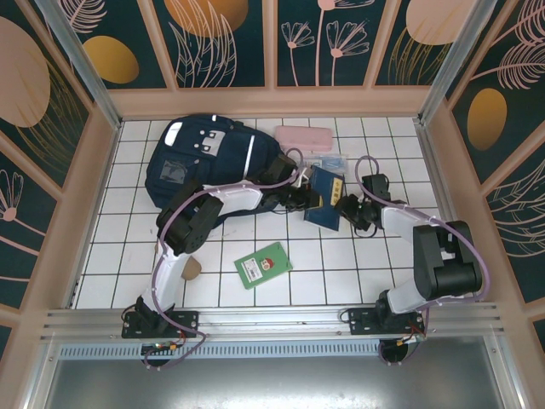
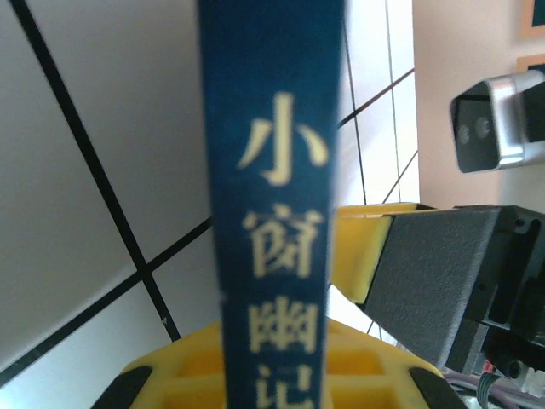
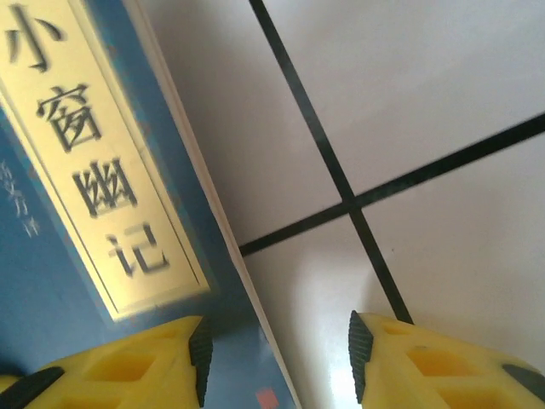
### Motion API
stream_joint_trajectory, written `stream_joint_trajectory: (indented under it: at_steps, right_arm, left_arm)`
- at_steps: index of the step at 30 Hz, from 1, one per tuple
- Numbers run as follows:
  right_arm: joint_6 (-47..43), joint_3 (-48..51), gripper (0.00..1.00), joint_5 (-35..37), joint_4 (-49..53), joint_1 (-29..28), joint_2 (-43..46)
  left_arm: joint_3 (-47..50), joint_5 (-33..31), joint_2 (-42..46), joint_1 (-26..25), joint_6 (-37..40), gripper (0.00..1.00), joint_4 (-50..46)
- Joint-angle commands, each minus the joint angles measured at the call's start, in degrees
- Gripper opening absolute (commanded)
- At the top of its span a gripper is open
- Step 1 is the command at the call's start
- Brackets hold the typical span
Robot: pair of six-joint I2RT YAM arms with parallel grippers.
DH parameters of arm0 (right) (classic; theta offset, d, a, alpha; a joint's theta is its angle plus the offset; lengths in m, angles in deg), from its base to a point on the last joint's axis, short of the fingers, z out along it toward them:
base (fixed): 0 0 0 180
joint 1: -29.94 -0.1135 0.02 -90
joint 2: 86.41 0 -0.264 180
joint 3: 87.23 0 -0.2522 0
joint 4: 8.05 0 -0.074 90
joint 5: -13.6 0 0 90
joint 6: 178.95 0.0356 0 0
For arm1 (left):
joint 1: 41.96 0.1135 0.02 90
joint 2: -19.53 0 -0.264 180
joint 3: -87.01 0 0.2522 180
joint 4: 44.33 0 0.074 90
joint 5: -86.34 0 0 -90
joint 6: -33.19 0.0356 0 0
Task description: Pack books, pencil case, and school supplies into a backpack
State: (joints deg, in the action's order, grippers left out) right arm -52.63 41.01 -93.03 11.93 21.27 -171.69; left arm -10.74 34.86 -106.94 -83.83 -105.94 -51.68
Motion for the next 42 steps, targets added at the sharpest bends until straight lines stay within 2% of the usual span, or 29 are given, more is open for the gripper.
stream_joint_trajectory:
  at_steps: [1,7,15,17,20,22,25,27,29,30,32,35,39,42]
  right_arm:
    - [0.65,1.34,0.52,-3.9,-2.08,0.84,2.74]
    - [1.53,2.99,0.57,-13.46,-8.06,3.35,6.0]
    - [9.33,9.33,0.66,-33.0,-26.72,12.74,8.11]
    - [10.87,9.76,0.68,-36.42,-30.42,13.87,7.69]
    - [14.76,10.14,0.67,-41.81,-37.8,14.61,6.02]
    - [16.8,10.16,0.62,-43.25,-41.06,14.57,5.28]
    - [17.46,9.66,0.46,-43.83,-42.35,14.68,4.58]
    - [17.11,9.3,0.26,-43.79,-41.88,14.74,4.25]
    - [15.94,9.01,0.02,-42.94,-40.01,15.01,4.4]
    - [15.4,8.92,0.0,-42.52,-39.02,15.13,4.54]
    - [13.97,8.73,0.0,-41.39,-36.74,15.18,5.02]
    - [12.12,8.32,0.0,-39.54,-33.81,15.22,5.89]
    - [10.0,7.85,0.0,-37.08,-30.27,15.19,7.32]
    - [8.75,7.68,0.0,-35.48,-28.28,15.12,8.73]
  left_arm:
    - [-0.02,1.76,3.59,0.56,0.71,0.03,1.53]
    - [2.11,7.53,5.22,1.6,-3.37,0.0,9.72]
    - [2.86,15.37,6.22,2.87,-10.61,0.0,20.52]
    - [2.88,16.58,6.2,2.9,-12.05,0.0,22.47]
    - [3.1,17.75,6.0,2.88,-13.49,0.0,24.16]
    - [2.97,18.03,5.96,2.88,-13.63,0.0,24.17]
    - [3.04,18.52,5.71,2.88,-13.81,0.0,24.28]
    - [3.01,18.72,5.7,3.01,-13.51,0.0,23.66]
    - [2.62,18.29,5.8,3.14,-11.99,0.03,21.37]
    - [2.5,17.86,5.97,3.19,-11.08,0.07,19.9]
    - [1.97,16.11,6.4,3.78,-8.28,0.27,15.51]
    - [-1.76,9.95,7.15,5.06,0.92,0.43,1.21]
    - [-5.72,-2.34,9.1,6.94,10.55,0.47,-12.42]
    - [-8.62,-15.44,10.52,7.48,16.41,0.5,-20.37]
